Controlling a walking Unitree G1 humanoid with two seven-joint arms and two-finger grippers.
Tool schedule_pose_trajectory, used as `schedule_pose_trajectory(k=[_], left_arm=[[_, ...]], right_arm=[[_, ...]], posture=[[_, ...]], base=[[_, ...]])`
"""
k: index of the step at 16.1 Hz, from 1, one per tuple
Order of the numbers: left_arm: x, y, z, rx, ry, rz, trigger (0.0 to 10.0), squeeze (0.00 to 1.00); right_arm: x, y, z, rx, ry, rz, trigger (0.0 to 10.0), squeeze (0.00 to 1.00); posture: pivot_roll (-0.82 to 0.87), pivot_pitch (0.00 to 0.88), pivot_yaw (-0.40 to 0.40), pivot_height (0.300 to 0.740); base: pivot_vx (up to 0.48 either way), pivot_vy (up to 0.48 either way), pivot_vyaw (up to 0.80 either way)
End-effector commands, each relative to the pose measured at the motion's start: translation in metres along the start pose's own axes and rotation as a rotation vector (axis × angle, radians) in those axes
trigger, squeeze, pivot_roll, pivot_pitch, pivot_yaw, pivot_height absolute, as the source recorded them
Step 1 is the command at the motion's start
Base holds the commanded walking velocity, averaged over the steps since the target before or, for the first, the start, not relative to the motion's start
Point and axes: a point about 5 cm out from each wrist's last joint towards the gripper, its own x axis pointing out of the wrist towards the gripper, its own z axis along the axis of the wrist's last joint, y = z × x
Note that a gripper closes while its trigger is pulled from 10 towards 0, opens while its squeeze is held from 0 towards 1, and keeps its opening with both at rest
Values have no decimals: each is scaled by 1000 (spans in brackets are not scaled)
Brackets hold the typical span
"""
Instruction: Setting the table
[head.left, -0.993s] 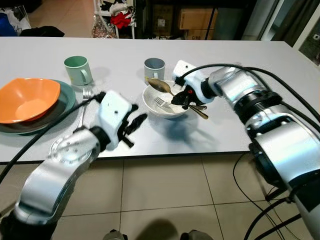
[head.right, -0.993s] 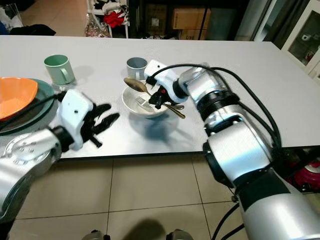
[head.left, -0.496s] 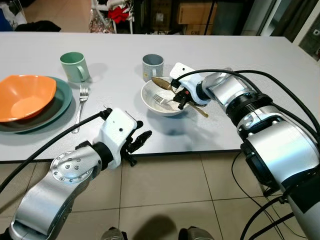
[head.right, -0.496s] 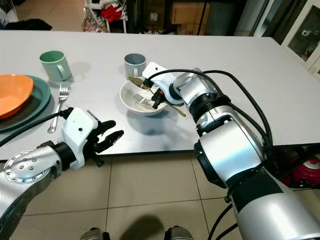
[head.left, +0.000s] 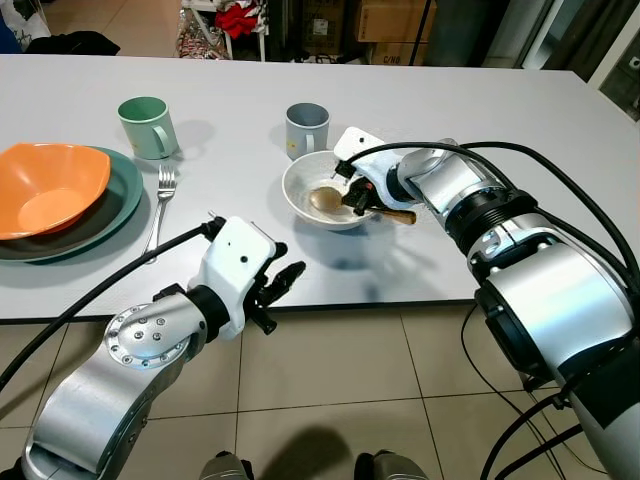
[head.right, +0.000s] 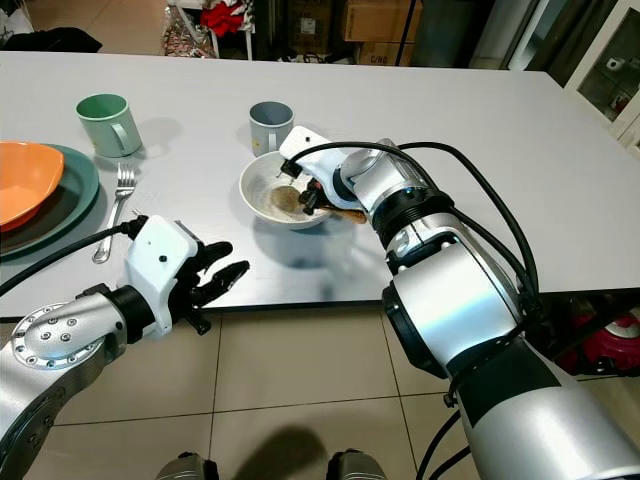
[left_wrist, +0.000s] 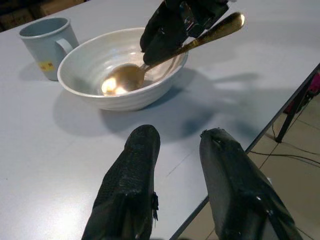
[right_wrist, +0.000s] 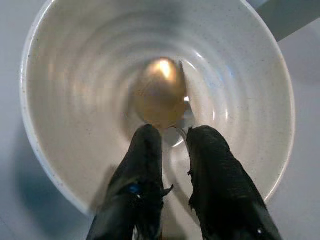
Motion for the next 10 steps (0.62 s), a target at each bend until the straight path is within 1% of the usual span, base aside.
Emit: schedule_pose_trajectory(k=[1,3,4,5,6,7,8,9,10], left_arm=[[-1,-2,3,4,-9,-9,10000,0],[-1,-1,3,4,-7,-5,10000,0],[-1,-1,3,6,-8,-2,10000,0],[-1,1,4,2,-13,6,10000,0],[-1,2,5,-7,-22,18,10000,0],[-2,4,6,-38,-43,33,10000,0],[-2,6,6,-52,-51,56,10000,0],[-1,12,5,-57,-52,131,10000,0],[-1,20,4,-66,-52,209,10000,0]], right_arm=[[-3,-4,4,-1,-4,-20,10000,769],[-6,-7,8,-2,-26,-33,10000,769],[-8,-8,11,-1,-40,-33,10000,745],[-12,-12,17,5,-77,-31,10000,702],[-19,-17,26,17,-124,-30,10000,624],[-31,-25,38,37,-199,-23,10000,0],[-38,-30,43,49,-242,-3,10000,0],[-46,-35,47,70,-300,9,10000,0],[-55,-41,49,116,-370,13,10000,0]], posture=[[-31,102,-69,740],[-32,99,-68,740],[-30,95,-67,740],[-28,88,-67,740],[-28,88,-67,740],[-29,74,-64,740],[-31,71,-63,740],[-33,60,-57,740],[-32,51,-49,740]], base=[[0,0,0],[0,0,0],[0,0,0],[0,0,0],[0,0,0],[0,0,0],[0,0,0],[0,0,0],[0,0,0]])
